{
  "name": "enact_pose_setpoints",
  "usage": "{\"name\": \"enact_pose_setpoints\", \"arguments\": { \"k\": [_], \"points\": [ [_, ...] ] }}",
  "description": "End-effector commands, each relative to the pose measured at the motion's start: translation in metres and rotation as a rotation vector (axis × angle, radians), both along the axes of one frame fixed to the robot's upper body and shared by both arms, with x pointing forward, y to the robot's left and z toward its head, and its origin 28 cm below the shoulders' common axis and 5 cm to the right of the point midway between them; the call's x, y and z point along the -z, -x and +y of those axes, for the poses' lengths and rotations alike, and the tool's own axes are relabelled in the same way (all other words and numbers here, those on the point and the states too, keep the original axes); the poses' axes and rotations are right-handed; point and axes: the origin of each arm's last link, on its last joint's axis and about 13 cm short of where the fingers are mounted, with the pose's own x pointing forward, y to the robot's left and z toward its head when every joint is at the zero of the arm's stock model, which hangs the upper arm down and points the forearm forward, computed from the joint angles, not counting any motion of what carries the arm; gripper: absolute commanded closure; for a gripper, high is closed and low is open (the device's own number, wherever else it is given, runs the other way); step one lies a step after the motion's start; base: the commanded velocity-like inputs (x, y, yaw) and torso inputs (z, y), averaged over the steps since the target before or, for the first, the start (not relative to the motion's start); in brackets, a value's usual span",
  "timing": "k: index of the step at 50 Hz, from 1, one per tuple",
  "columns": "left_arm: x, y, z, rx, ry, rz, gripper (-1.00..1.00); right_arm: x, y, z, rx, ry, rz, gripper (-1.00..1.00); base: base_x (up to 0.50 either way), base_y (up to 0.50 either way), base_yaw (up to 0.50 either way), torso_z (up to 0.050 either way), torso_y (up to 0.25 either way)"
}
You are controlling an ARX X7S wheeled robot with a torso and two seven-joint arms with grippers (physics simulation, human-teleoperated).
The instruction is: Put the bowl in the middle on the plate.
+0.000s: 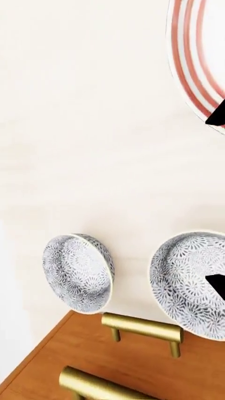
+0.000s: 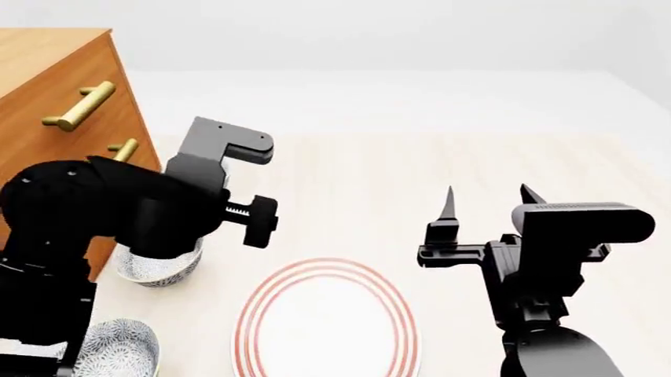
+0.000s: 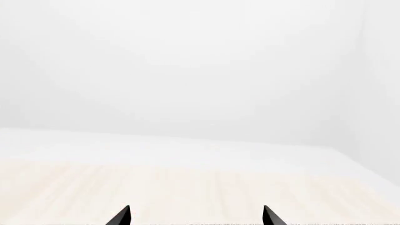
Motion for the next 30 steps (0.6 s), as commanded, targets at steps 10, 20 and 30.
{"name": "enact_pose_setpoints", "arguments": {
  "k": [10,20,30],
  "points": [
    [0.018,-0.029,0.007,-0.089,0.023,0.070,-1.00,0.004,0.002,0.001,-0.004,-0.003,0.007,-1.00,0.00,0.00,0.00,0.000,0.000],
    [0.028,-0.044,0.016,-0.152,0.030,0.102,-1.00,0.005,0.003,-0.001,0.003,-0.008,0.012,-1.00,0.00,0.00,0.00,0.000,0.000],
    [0.040,-0.055,0.021,-0.201,0.000,0.122,-1.00,0.007,0.002,0.000,0.003,-0.010,0.013,-1.00,0.00,0.00,0.00,0.000,0.000]
  ]
}}
